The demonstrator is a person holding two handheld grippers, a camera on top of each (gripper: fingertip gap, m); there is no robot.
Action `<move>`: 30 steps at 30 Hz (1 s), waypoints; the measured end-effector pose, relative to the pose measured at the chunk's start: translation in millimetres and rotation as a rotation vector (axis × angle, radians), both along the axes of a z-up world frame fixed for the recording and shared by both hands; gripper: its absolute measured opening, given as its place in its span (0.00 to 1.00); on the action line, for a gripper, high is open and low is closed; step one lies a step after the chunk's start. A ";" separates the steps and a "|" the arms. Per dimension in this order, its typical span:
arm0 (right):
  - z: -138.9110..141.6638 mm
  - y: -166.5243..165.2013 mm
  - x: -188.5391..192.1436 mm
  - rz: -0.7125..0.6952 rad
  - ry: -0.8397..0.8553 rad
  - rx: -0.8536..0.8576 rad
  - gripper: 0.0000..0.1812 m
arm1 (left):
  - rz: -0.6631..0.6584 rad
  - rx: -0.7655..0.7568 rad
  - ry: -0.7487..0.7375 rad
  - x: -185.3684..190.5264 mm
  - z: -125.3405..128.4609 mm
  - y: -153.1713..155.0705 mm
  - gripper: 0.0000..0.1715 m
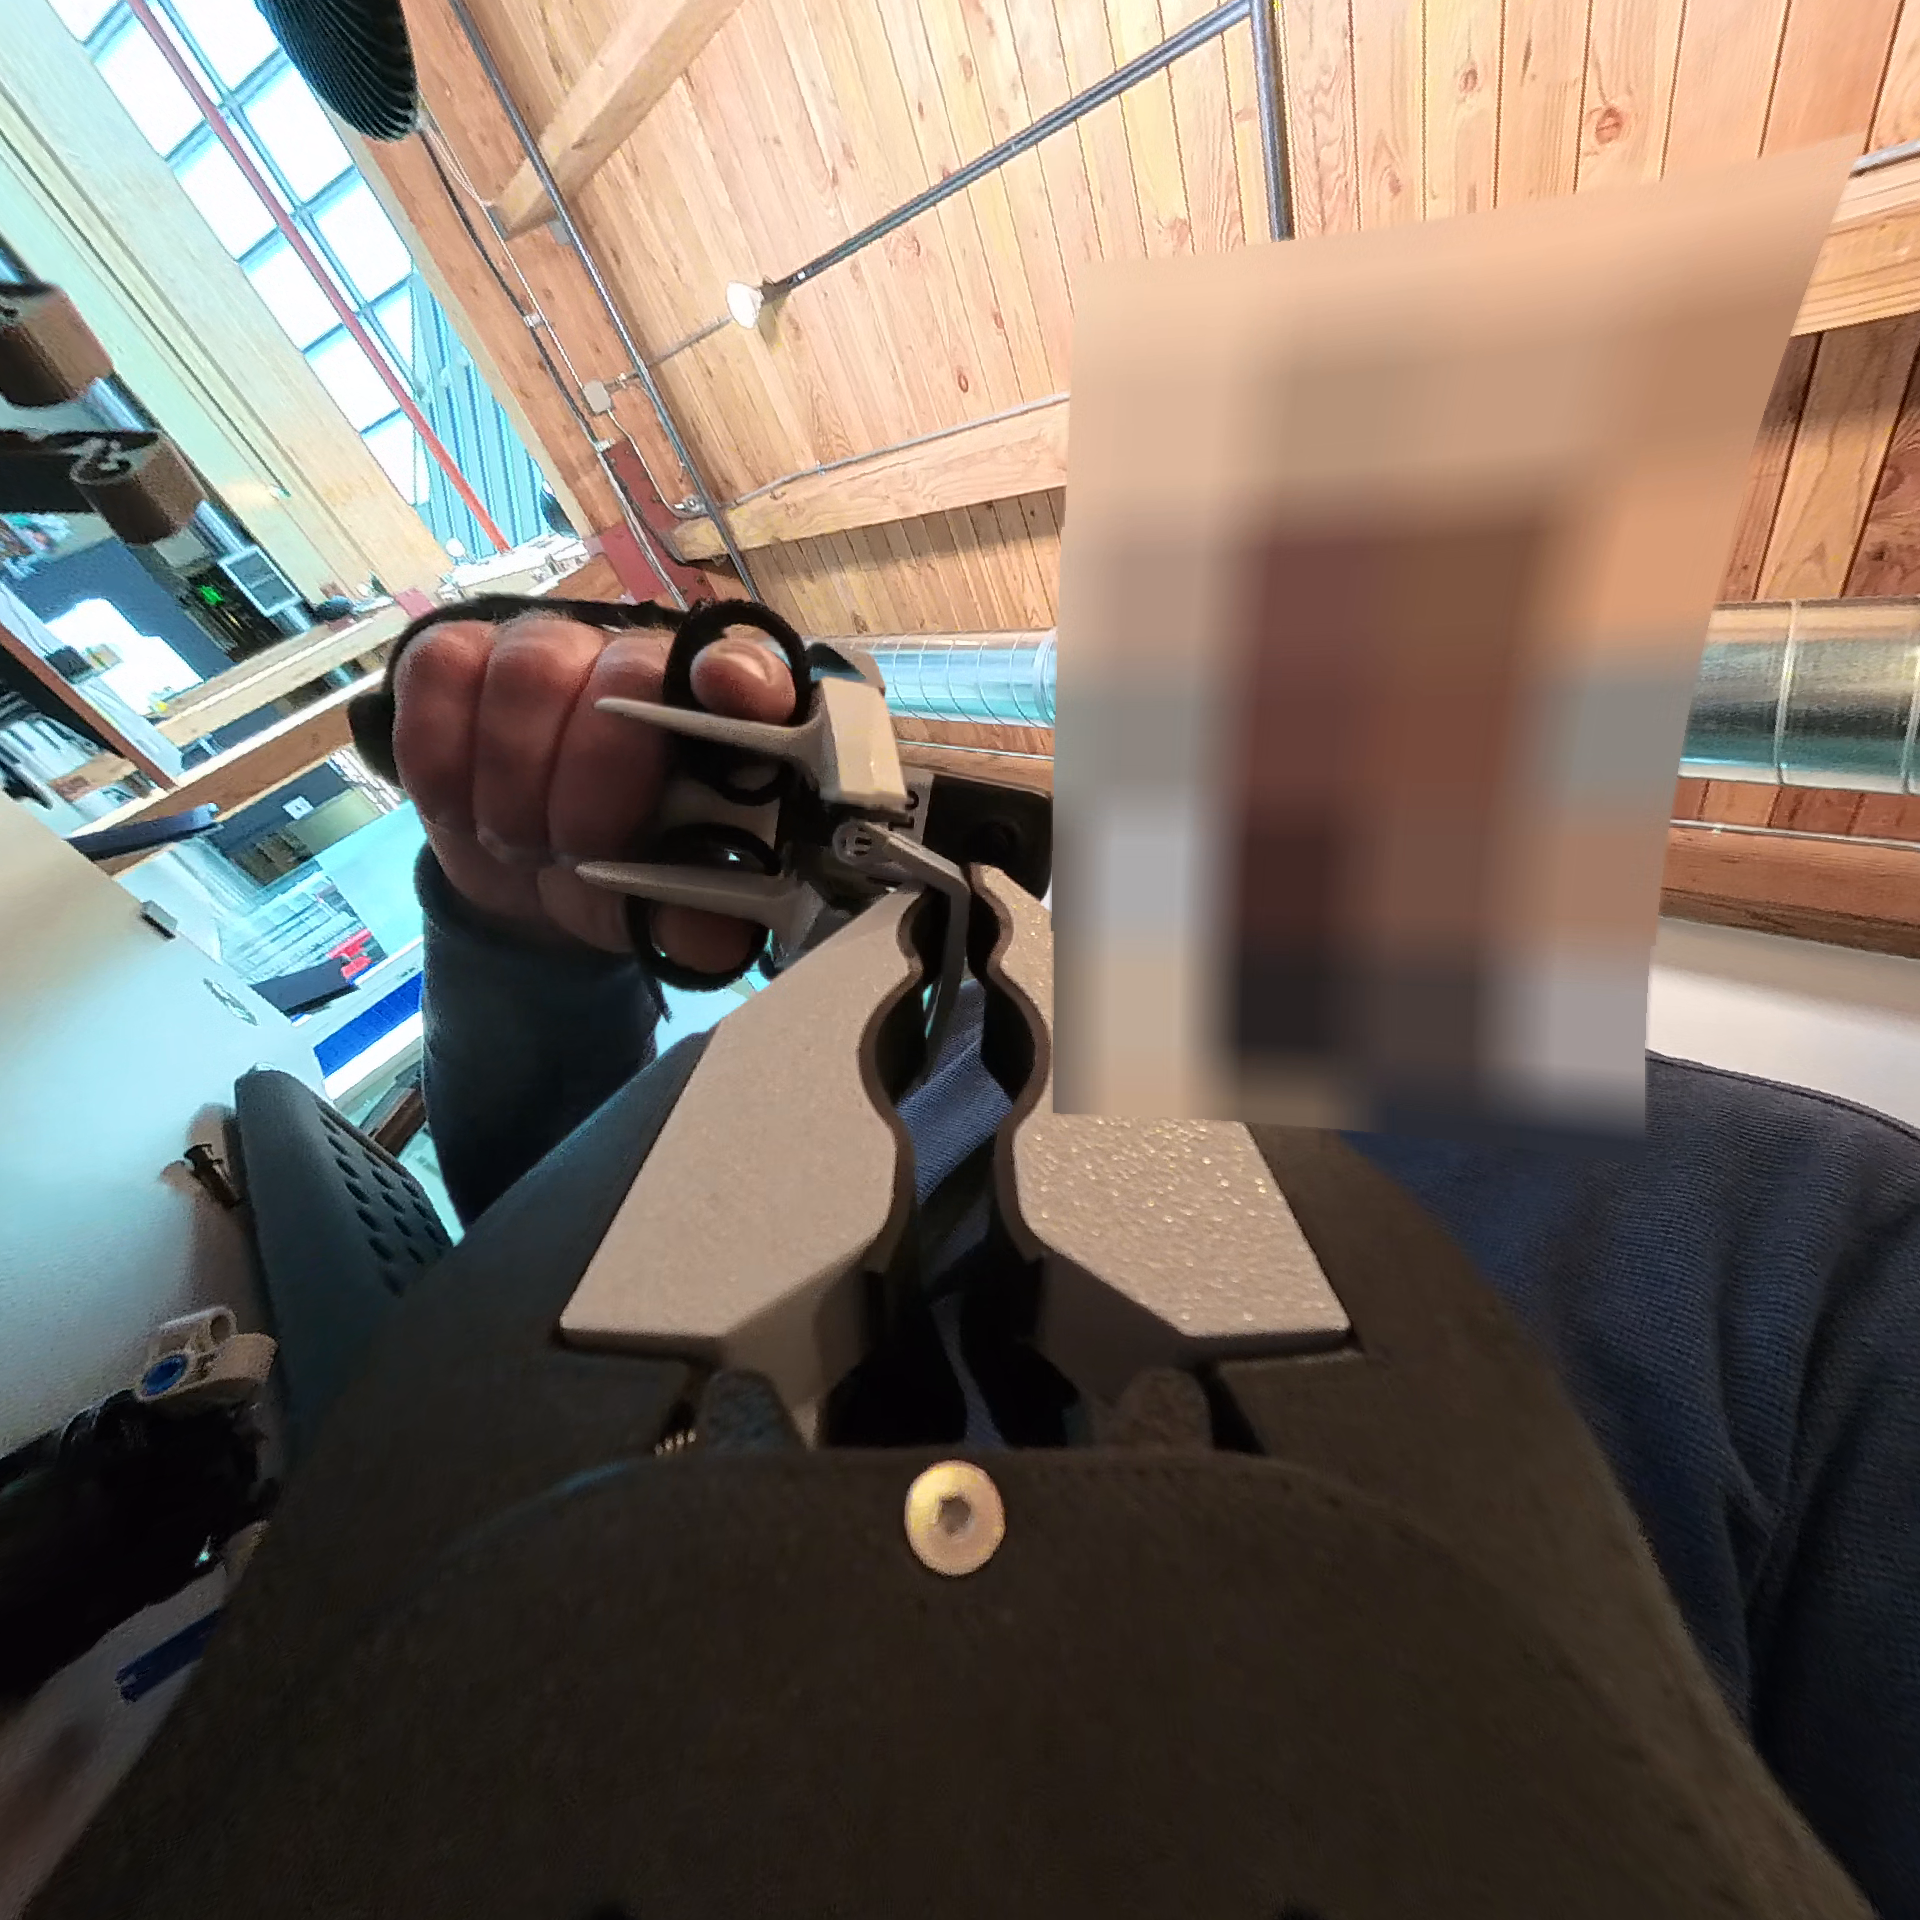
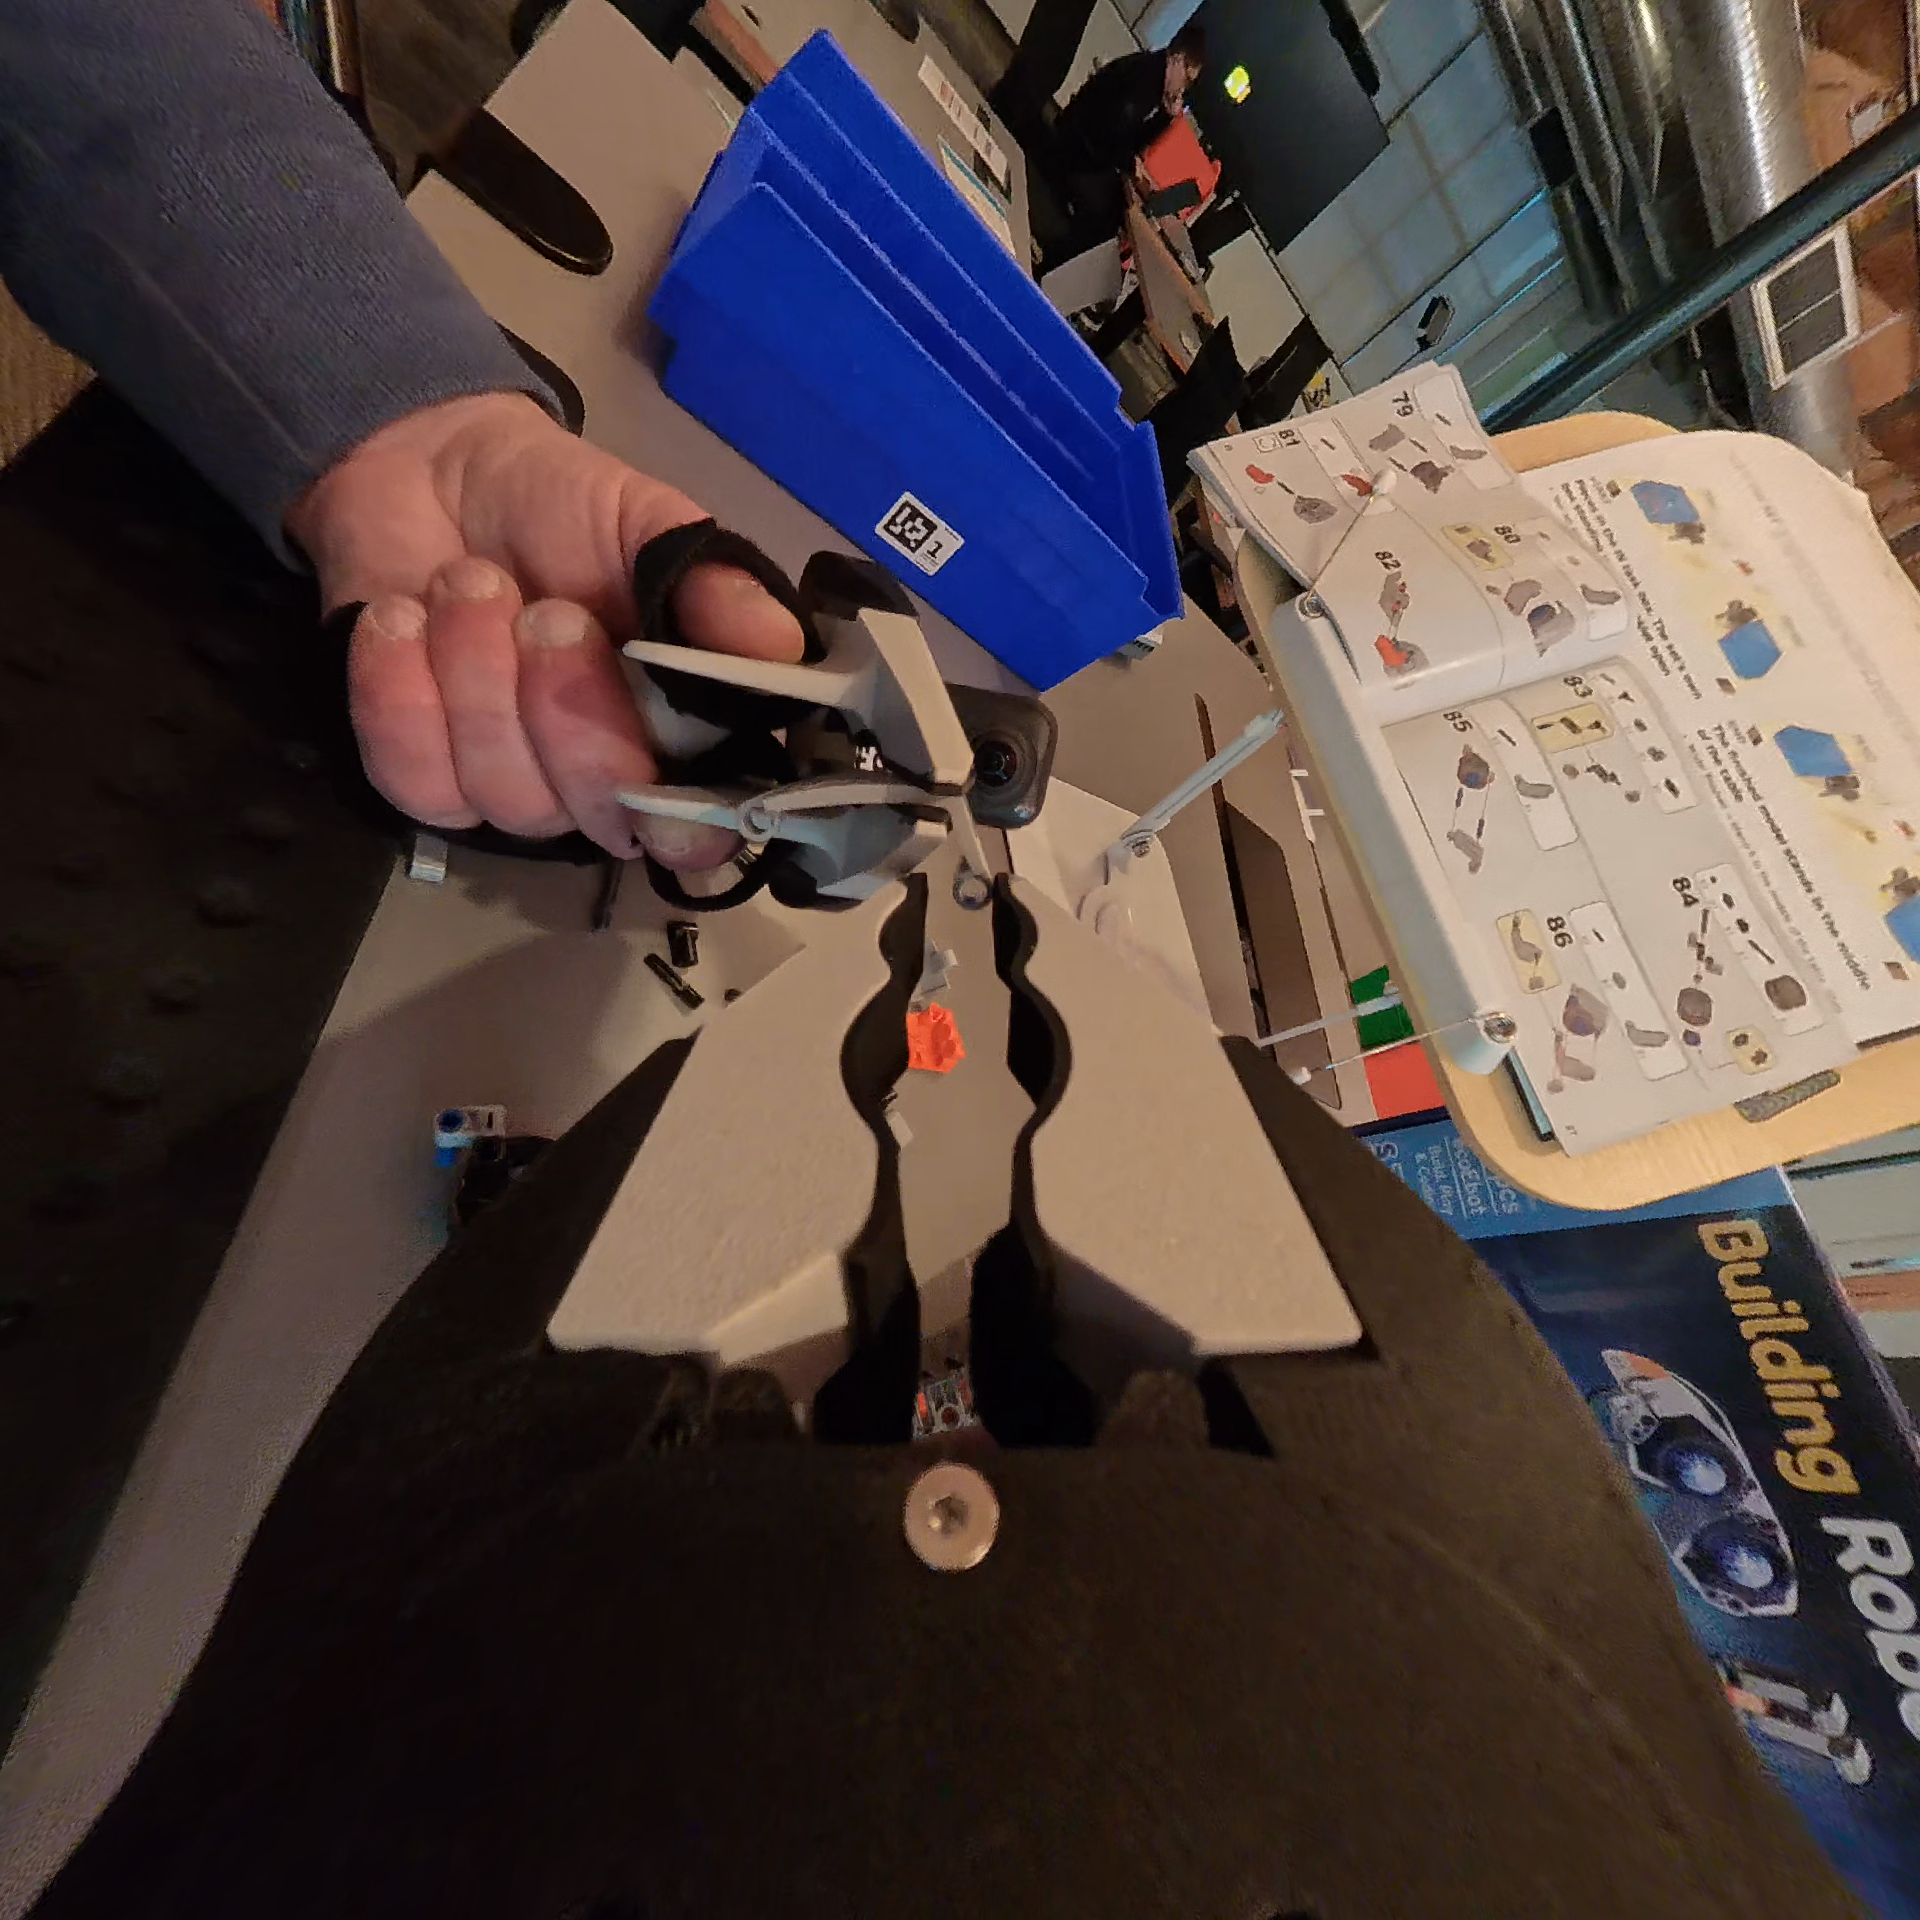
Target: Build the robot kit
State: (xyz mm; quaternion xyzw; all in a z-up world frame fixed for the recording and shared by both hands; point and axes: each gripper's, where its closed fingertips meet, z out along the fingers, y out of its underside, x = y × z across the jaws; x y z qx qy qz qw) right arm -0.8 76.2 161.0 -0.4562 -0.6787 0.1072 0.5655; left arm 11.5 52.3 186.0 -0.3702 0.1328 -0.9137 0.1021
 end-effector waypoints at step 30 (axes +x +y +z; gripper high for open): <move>-61.0 -4.1 22.4 -0.069 -0.212 -0.365 0.09 | 0.386 0.467 0.974 -5.6 -87.2 12.8 0.13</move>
